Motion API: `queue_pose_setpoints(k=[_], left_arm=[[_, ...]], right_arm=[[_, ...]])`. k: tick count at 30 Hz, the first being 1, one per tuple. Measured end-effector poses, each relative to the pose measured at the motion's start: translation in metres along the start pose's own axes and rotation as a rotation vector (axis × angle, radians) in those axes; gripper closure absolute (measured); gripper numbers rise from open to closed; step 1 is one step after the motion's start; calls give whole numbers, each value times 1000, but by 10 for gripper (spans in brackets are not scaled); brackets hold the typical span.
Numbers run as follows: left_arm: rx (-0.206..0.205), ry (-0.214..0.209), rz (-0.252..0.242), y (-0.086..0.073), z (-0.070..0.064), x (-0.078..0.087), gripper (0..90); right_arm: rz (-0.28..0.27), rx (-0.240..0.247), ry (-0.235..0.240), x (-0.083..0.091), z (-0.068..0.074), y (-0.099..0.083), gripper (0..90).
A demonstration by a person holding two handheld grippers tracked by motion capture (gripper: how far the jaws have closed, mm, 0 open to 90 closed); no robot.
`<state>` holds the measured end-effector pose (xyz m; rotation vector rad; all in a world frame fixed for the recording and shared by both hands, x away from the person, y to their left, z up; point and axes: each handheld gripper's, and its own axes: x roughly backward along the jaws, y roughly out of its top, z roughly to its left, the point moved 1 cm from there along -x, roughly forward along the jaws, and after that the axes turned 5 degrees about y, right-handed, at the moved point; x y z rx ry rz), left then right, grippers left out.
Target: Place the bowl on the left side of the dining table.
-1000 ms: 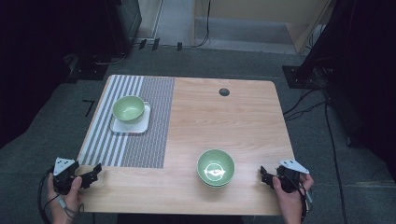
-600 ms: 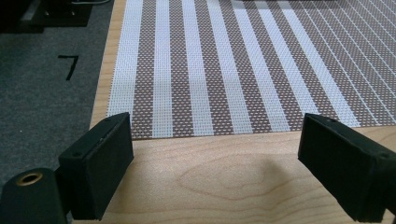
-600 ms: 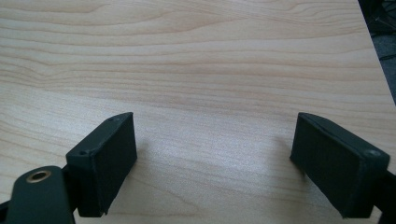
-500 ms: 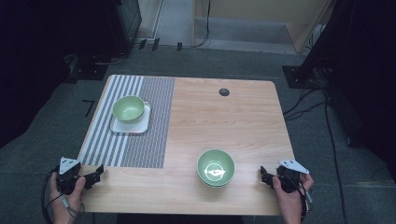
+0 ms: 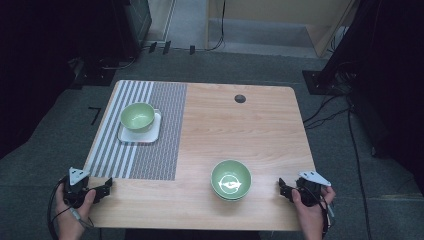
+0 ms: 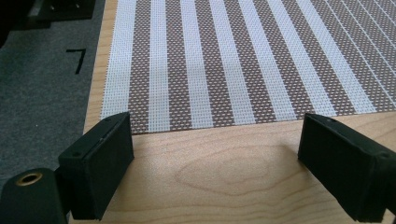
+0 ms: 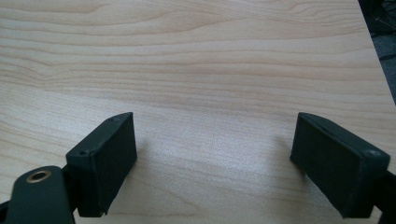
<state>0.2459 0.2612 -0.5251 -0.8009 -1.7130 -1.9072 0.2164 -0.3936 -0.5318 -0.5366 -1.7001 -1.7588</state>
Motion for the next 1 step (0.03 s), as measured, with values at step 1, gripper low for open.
queue_pose_setpoints(k=[1], left_arm=[[0, 0, 0, 0, 0, 0, 98]], right_arm=[[0, 0, 0, 0, 0, 0, 139]])
